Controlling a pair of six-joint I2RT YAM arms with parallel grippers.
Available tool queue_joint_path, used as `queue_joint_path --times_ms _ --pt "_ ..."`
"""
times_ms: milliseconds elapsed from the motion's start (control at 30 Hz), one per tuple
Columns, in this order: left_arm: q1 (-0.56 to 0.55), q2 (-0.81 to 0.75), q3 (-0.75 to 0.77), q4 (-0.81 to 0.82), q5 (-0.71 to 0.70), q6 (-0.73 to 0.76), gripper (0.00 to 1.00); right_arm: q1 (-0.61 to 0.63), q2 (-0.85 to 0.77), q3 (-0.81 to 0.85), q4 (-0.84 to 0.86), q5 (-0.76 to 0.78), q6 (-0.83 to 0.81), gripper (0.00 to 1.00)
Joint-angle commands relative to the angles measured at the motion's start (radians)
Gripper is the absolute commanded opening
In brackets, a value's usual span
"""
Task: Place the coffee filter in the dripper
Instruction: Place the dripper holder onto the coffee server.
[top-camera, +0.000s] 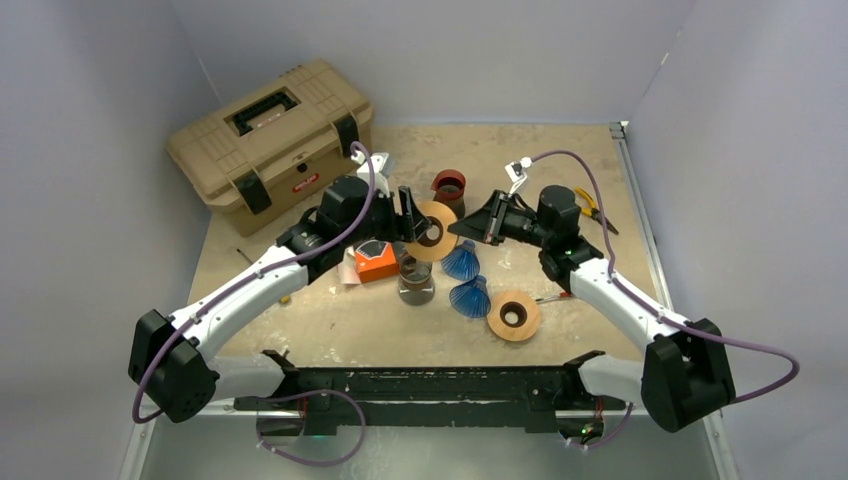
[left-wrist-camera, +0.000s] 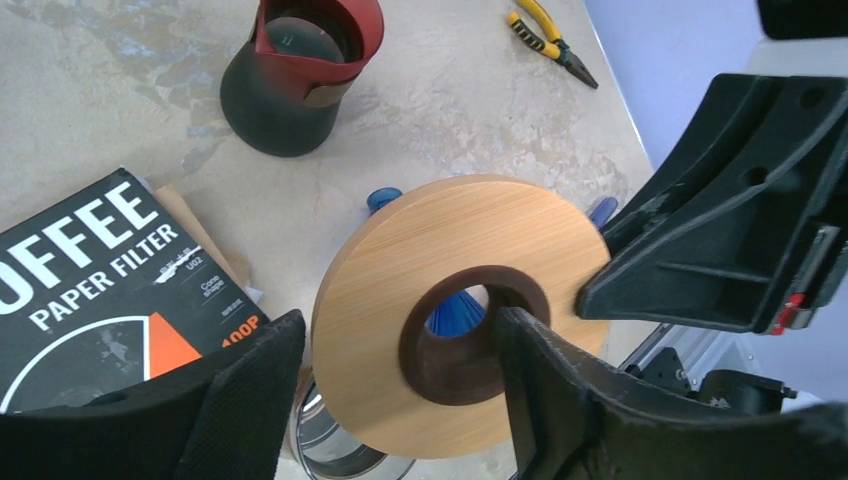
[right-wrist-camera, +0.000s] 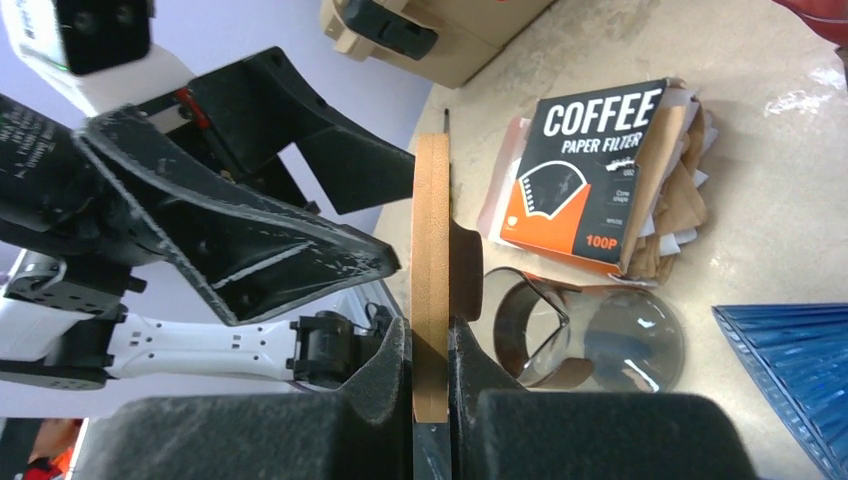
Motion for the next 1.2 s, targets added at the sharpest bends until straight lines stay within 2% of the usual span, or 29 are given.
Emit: queue_joint_path --times_ms 0,200,333,433,567,700,833,1167 --pt "-0.007 0.005 0.010 0.071 0.043 -0.029 0.73 0.001 -0.040 0.058 -0.041 0.052 -0.058 0.00" --pt "-0.005 -0.001 -0.022 0.125 0.089 -0.062 0.85 -0.012 -0.045 0.063 -0.090 0.092 -0.118 0.00" --pt "-0.001 -0.007 -0.023 0.127 0.084 -0.064 0.93 -0.058 -0.039 0.039 -0.069 0.031 -0.124 0.00" --pt "0.025 -0.010 -0.027 0.134 0.105 -0.072 0.94 -0.106 -0.037 0.027 -0.051 -0.039 -0.132 0.00" --pt "0.106 -0.013 -0.058 0.177 0.203 -0.108 0.95 -0.156 -0.032 0.033 -0.056 -0.108 -0.151 0.00" --pt "0.213 -0.036 -0.141 0.316 0.348 -0.205 0.95 -0.163 -0.030 0.043 -0.063 -0.127 -0.169 0.00" --pt "0.241 -0.057 -0.175 0.357 0.385 -0.223 0.97 -0.163 -0.032 0.046 -0.044 -0.160 -0.163 0.00" --pt "0.267 -0.102 -0.184 0.388 0.483 -0.216 0.98 -0.164 -0.032 0.001 0.253 -0.285 -0.004 0.00"
